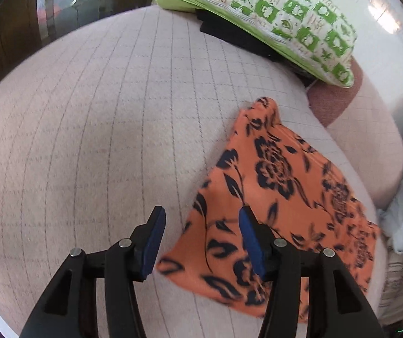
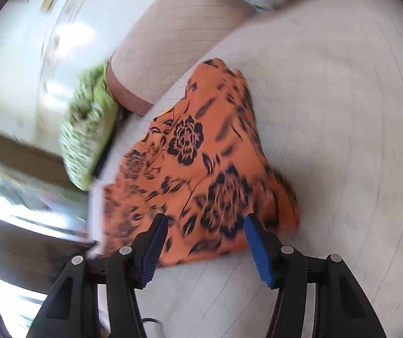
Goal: Fold small clothes
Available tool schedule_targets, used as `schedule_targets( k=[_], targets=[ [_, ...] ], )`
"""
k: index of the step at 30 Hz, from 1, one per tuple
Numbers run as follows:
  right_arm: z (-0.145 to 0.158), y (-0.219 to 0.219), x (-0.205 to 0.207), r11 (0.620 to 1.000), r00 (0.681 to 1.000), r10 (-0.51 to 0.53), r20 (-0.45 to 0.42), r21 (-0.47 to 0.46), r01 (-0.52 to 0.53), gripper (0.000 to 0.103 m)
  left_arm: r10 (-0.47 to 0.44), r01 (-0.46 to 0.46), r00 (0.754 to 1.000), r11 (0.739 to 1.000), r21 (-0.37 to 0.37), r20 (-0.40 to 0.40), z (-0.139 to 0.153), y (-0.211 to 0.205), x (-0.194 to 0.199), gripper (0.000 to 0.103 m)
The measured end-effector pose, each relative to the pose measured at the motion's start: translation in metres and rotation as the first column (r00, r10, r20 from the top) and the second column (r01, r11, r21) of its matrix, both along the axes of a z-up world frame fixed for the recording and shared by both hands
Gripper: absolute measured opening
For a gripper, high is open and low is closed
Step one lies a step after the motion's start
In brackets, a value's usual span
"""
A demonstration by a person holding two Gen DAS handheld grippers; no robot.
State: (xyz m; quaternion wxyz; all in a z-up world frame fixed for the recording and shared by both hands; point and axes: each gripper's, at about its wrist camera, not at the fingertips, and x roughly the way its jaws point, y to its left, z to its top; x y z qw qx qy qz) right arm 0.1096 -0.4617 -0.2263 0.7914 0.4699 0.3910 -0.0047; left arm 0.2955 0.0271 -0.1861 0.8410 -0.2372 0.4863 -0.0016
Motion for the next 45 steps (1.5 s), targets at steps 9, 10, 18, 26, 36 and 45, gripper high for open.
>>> schedule_targets(
  k=[9,10,18,26,36,45],
  targets=[
    [-0.058,0.023,-0.006,0.977,0.993,-0.117,0.016,0.182,0.112,0.064,-0.051,0.045,0.998,0.99,-0.135,-0.047,-0.016,-0.003,-0.044,0.062],
    [-0.06,0.023,-0.007,0.974,0.991,-0.131,0.021,0.189,0.125,0.064,-0.058,0.043,0.996,0.983,-0.179,-0.075,-0.024,-0.004,-0.046,0.062],
    [-0.064,0.02,-0.007,0.966,0.986,-0.167,0.02,0.204,0.16,0.064,-0.026,-0.001,0.995,0.96,-0.282,-0.094,-0.046,-0.019,-0.032,0.077],
    [-0.069,0.002,0.013,0.934,0.968,-0.249,0.001,0.264,0.24,0.065,0.013,-0.03,0.999,0.922,-0.387,-0.045,-0.049,-0.014,0.003,0.1],
    [-0.07,-0.006,0.032,0.899,0.936,-0.347,0.06,0.306,0.313,0.065,-0.034,0.004,0.997,0.915,-0.403,-0.067,-0.051,-0.009,0.008,0.032],
    [-0.072,0.0,0.03,0.93,0.94,-0.331,0.085,0.197,0.309,0.016,-0.037,0.01,0.998,0.909,-0.416,-0.055,-0.051,-0.012,0.006,0.021]
  ],
)
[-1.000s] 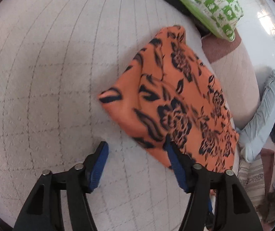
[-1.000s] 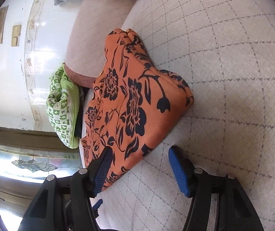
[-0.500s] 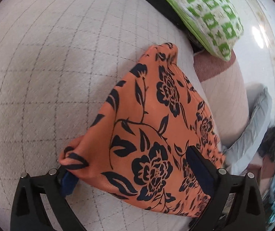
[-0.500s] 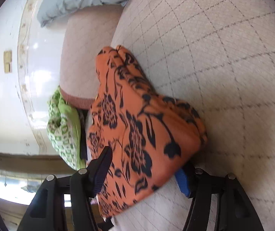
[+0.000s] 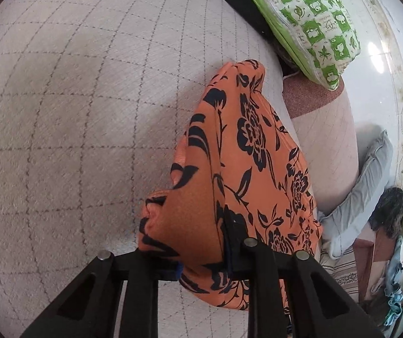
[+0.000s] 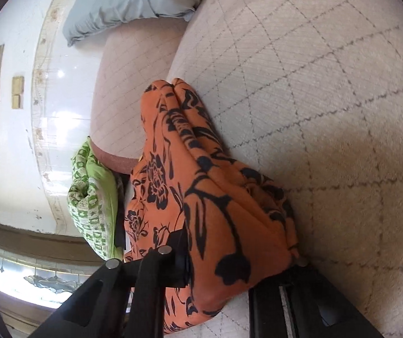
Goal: Fold small clothes
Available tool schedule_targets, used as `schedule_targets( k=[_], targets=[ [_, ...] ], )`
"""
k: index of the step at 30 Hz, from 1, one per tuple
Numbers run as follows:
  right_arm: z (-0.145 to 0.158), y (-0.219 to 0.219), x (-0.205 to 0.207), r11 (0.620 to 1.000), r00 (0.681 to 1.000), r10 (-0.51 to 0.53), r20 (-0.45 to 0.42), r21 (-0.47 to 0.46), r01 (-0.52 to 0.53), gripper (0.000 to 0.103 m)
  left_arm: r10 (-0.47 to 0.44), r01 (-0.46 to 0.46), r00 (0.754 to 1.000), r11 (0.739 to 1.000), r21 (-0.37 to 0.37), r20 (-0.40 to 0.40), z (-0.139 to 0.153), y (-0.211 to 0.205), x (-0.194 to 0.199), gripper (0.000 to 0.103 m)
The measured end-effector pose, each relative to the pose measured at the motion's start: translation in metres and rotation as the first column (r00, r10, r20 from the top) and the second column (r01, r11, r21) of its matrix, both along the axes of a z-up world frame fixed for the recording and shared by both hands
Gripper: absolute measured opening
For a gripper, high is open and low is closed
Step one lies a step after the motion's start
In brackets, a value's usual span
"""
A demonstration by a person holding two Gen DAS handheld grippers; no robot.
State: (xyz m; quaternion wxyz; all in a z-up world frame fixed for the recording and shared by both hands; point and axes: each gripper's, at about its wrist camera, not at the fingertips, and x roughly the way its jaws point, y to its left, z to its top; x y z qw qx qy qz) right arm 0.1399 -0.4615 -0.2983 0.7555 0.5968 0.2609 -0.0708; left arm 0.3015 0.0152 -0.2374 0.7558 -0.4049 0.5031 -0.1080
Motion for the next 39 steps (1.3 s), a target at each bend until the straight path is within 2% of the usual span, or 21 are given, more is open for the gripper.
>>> schedule_targets(
  k=[7,11,14,16,19,20,21,22,24,26,27,29,31,32,33,34,36,38,39],
  targets=[
    [0.026,0.003,-0.013,0.992,1.0,-0.007,0.021,-0.129,0.01,0.013,-0.011,0.012,0.999,1.0,-0.02,0.042,0.013,0.004,-0.01,0.016],
    [0.039,0.006,-0.029,0.981,0.999,-0.02,0.028,-0.195,0.025,0.011,-0.026,0.026,0.997,1.0,0.009,0.079,0.023,0.006,-0.021,0.011],
    [0.035,0.002,-0.035,0.981,1.0,-0.007,0.008,-0.196,0.008,0.011,-0.032,0.03,0.998,0.999,0.028,0.061,0.017,0.01,-0.02,0.011],
    [0.023,-0.003,-0.035,0.992,1.0,0.015,0.0,-0.128,-0.015,0.011,-0.027,0.027,1.0,1.0,-0.005,0.002,0.001,0.015,-0.015,0.013],
    [-0.002,-0.009,-0.036,1.0,0.999,0.016,-0.036,0.003,-0.016,0.015,-0.023,0.02,0.999,0.998,-0.066,-0.049,-0.014,0.019,-0.009,0.025],
    [-0.009,-0.012,-0.037,0.998,1.0,0.001,-0.022,0.058,0.001,0.015,-0.015,0.01,0.999,0.996,-0.084,-0.051,-0.015,0.02,-0.009,0.028],
    [-0.012,-0.013,-0.038,0.997,1.0,-0.009,-0.013,0.078,0.01,0.016,-0.014,0.009,0.999,0.995,-0.104,-0.043,-0.014,0.019,-0.008,0.038],
    [-0.013,-0.014,-0.037,0.996,1.0,-0.013,-0.01,0.091,0.013,0.016,-0.017,0.013,0.999,0.992,-0.122,-0.03,-0.014,0.018,-0.008,0.054],
    [-0.013,-0.014,-0.032,0.995,1.0,-0.012,-0.02,0.096,0.014,0.017,-0.027,0.027,1.0,0.988,-0.152,0.008,-0.009,0.013,-0.005,0.073],
    [-0.011,-0.011,-0.027,0.995,1.0,-0.008,-0.017,0.098,0.01,0.021,-0.038,0.041,0.999,0.991,-0.125,0.024,-0.004,0.007,-0.002,0.079],
    [-0.009,-0.01,-0.023,0.996,1.0,-0.004,-0.013,0.094,0.005,0.027,-0.039,0.042,0.999,0.993,-0.11,0.032,-0.003,0.003,-0.001,0.079],
    [-0.004,-0.006,-0.017,0.997,1.0,-0.005,-0.008,0.075,0.006,0.039,-0.049,0.053,0.997,0.996,-0.071,0.052,0.001,-0.001,0.002,0.079],
    [0.006,-0.002,-0.006,0.998,1.0,-0.003,0.017,0.056,0.002,0.069,-0.046,0.05,0.997,0.998,-0.047,0.069,0.004,-0.005,0.005,0.074],
    [0.012,0.001,0.002,1.0,1.0,0.0,0.013,0.03,0.0,0.074,-0.036,0.039,0.996,0.999,-0.034,0.078,0.005,-0.005,0.006,0.067],
    [0.014,0.002,0.009,1.0,1.0,0.006,0.002,0.009,-0.006,0.079,-0.031,0.033,0.997,0.999,-0.018,0.076,0.004,-0.003,0.008,0.048],
    [0.015,0.003,0.016,1.0,1.0,0.011,-0.006,-0.01,-0.011,0.079,-0.027,0.028,0.997,1.0,-0.003,0.069,0.002,-0.004,0.011,0.029],
    [0.015,0.004,0.026,0.999,1.0,0.021,0.01,-0.046,-0.02,0.08,-0.02,0.02,0.998,1.0,0.004,0.058,-0.004,-0.003,0.016,0.025],
    [0.017,0.006,0.034,0.995,0.998,0.04,0.037,-0.09,-0.037,0.075,-0.019,0.019,0.998,1.0,-0.007,0.062,-0.004,-0.003,0.02,0.022],
    [0.015,0.007,0.037,0.994,0.999,0.046,0.027,-0.103,-0.043,0.053,-0.024,0.024,0.998,1.0,-0.001,0.066,-0.004,-0.003,0.02,0.021]
  ],
)
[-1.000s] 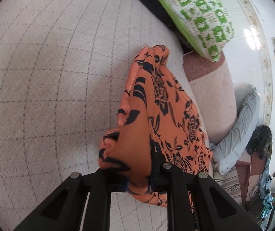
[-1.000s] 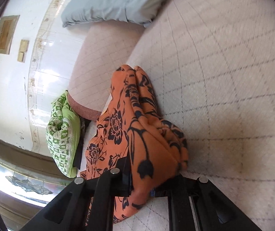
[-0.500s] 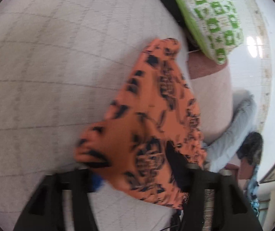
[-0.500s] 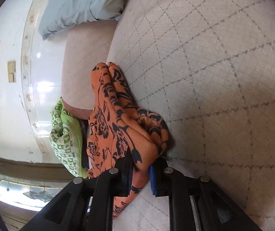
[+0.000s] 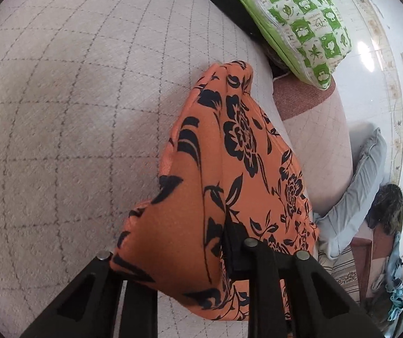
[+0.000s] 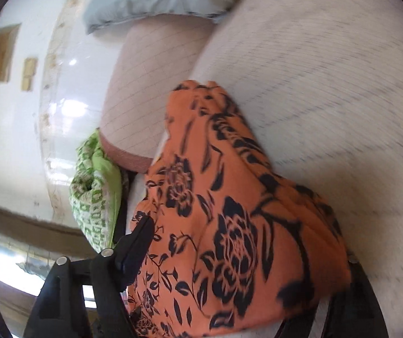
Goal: Fold small clothes
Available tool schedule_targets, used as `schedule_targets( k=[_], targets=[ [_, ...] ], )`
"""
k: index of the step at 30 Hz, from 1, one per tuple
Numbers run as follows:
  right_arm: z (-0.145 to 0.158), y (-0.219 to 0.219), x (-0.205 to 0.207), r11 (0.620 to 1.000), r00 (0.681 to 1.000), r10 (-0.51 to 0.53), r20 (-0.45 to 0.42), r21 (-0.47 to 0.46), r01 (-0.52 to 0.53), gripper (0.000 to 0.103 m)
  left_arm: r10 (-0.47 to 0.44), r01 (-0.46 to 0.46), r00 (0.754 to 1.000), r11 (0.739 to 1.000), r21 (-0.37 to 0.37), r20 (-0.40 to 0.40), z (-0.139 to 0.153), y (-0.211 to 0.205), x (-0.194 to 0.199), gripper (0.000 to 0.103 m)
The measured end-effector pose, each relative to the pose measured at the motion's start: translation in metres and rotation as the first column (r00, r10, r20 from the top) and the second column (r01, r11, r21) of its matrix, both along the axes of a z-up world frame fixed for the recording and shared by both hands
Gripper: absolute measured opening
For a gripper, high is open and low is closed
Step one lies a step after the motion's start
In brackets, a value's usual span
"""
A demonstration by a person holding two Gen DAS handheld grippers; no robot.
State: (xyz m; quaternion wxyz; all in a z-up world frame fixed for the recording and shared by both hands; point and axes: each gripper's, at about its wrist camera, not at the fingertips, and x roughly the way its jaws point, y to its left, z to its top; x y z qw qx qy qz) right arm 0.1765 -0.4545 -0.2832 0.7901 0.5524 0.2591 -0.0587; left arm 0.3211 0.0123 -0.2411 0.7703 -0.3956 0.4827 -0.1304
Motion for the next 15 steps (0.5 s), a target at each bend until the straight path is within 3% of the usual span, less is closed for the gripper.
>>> schedule_targets(
  k=[1,2,5,11,15],
  targets=[
    [-0.005,0.001,0.004,1.0,1.0,0.015,-0.019,0.002,-0.015,0.019,-0.003,0.003,1.0,1.0,0.006,0.004,0.001,0.0,-0.001,0.02],
    [-0.01,0.001,0.004,1.0,1.0,0.019,-0.024,0.01,-0.019,0.013,-0.003,0.003,1.0,1.0,0.008,0.008,0.003,-0.001,-0.001,0.019],
    [-0.002,0.008,0.0,0.998,1.0,0.012,-0.01,-0.066,-0.013,0.013,-0.011,0.011,0.999,1.0,-0.008,0.03,0.011,0.001,-0.004,0.018],
    [0.049,0.027,-0.006,0.969,0.997,0.054,0.05,-0.242,-0.041,0.012,-0.034,0.035,0.993,0.999,-0.009,0.115,0.034,-0.002,-0.013,0.018],
    [0.076,0.041,-0.019,0.944,0.995,0.082,0.064,-0.325,-0.057,0.012,-0.062,0.065,0.991,0.998,-0.023,0.117,0.039,0.001,-0.024,0.017]
  ],
)
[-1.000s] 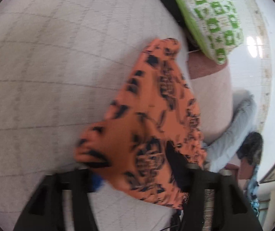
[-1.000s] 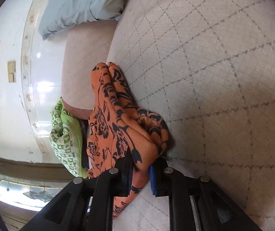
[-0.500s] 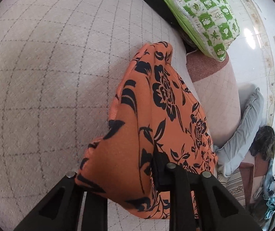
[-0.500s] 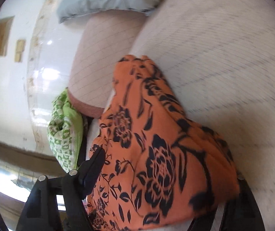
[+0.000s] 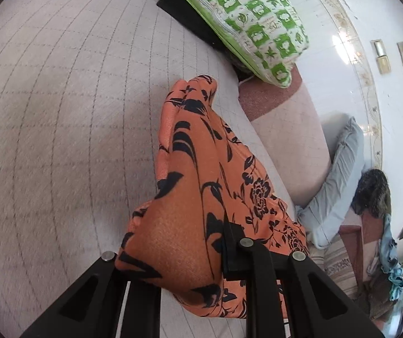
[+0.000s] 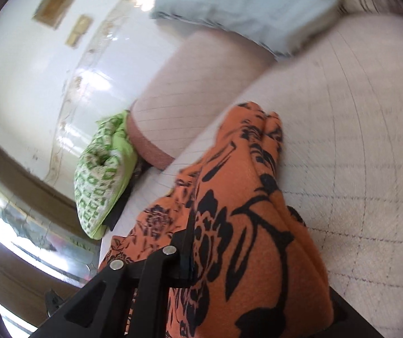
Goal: Fold small clothes
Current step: 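Hold the blouse with the left gripper while the right gripper grasps its folded edge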
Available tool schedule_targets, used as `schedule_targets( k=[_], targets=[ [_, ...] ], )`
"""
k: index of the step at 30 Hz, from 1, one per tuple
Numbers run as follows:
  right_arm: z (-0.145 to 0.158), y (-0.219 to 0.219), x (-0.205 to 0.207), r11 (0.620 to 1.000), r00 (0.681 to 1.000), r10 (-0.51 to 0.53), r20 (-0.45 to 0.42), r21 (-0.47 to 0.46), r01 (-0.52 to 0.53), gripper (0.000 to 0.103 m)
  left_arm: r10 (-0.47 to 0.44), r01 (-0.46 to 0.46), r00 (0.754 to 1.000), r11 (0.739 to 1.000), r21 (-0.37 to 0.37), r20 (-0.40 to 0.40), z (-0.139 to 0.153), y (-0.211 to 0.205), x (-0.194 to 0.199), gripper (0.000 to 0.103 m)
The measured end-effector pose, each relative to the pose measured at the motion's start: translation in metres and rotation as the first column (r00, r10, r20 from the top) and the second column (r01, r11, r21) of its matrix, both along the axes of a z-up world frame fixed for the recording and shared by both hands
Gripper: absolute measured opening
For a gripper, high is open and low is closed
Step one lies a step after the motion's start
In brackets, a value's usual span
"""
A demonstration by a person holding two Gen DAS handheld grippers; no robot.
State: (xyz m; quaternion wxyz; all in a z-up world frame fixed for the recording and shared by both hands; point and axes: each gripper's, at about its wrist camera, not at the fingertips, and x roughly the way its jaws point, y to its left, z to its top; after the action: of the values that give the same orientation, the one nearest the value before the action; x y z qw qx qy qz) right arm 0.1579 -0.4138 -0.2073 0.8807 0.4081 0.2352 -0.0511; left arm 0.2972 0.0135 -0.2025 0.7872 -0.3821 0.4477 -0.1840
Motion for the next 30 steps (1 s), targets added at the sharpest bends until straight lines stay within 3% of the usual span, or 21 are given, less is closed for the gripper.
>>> schedule_targets(
  k=[5,9,12,13,15,17,19,23,24,25,28,30],
  targets=[
    [-0.002,-0.005,-0.033,1.0,0.999,0.007,-0.048,0.009,-0.007,0.012,-0.016,0.015,0.999,0.999,-0.035,-0.038,-0.002,0.011,-0.028,0.017],
    [-0.022,-0.011,-0.065,0.999,0.992,0.034,-0.121,0.042,-0.029,0.012,-0.044,0.045,0.998,0.999,0.014,-0.046,-0.004,0.007,-0.048,0.018],
    [-0.055,-0.02,-0.073,0.988,0.963,0.084,-0.257,0.15,-0.046,0.016,-0.044,0.05,0.995,0.996,0.073,-0.089,-0.016,0.003,-0.048,0.02],
    [-0.065,-0.024,-0.076,0.98,0.951,0.089,-0.297,0.198,-0.03,0.018,-0.047,0.056,0.992,0.996,0.073,-0.117,-0.024,0.004,-0.046,0.025],
    [-0.071,-0.029,-0.084,0.964,0.947,0.098,-0.305,0.267,-0.013,0.023,-0.053,0.064,0.98,0.997,0.048,-0.193,-0.044,0.006,-0.038,0.034],
    [-0.061,-0.028,-0.088,0.974,0.93,0.106,-0.352,0.226,-0.025,0.028,-0.041,0.042,0.978,0.999,0.002,-0.205,-0.046,0.01,-0.036,0.038],
    [-0.049,-0.023,-0.09,0.98,0.913,0.137,-0.385,0.184,-0.07,0.032,-0.064,0.065,0.979,0.998,-0.003,-0.192,-0.043,0.006,-0.035,0.052],
    [-0.015,-0.003,-0.1,0.98,0.867,0.194,-0.458,0.049,-0.194,0.032,-0.049,0.056,0.984,0.998,0.038,-0.171,-0.036,0.0,-0.036,0.051],
    [-0.009,0.002,-0.102,0.974,0.864,0.21,-0.458,0.024,-0.224,0.032,-0.043,0.051,0.986,0.998,0.048,-0.162,-0.032,-0.002,-0.035,0.043],
    [-0.003,0.009,-0.101,0.967,0.863,0.225,-0.453,-0.004,-0.254,0.032,-0.037,0.048,0.988,0.997,0.068,-0.152,-0.03,-0.002,-0.035,0.027],
    [0.019,0.032,-0.089,0.946,0.886,0.221,-0.407,-0.129,-0.296,0.032,-0.036,0.049,0.992,0.992,0.113,-0.118,-0.023,-0.007,-0.034,0.023],
    [0.021,0.044,-0.067,0.943,0.902,0.231,-0.364,-0.146,-0.3,0.032,-0.041,0.056,0.994,0.987,0.148,-0.103,-0.022,-0.009,-0.035,0.022]
  ],
)
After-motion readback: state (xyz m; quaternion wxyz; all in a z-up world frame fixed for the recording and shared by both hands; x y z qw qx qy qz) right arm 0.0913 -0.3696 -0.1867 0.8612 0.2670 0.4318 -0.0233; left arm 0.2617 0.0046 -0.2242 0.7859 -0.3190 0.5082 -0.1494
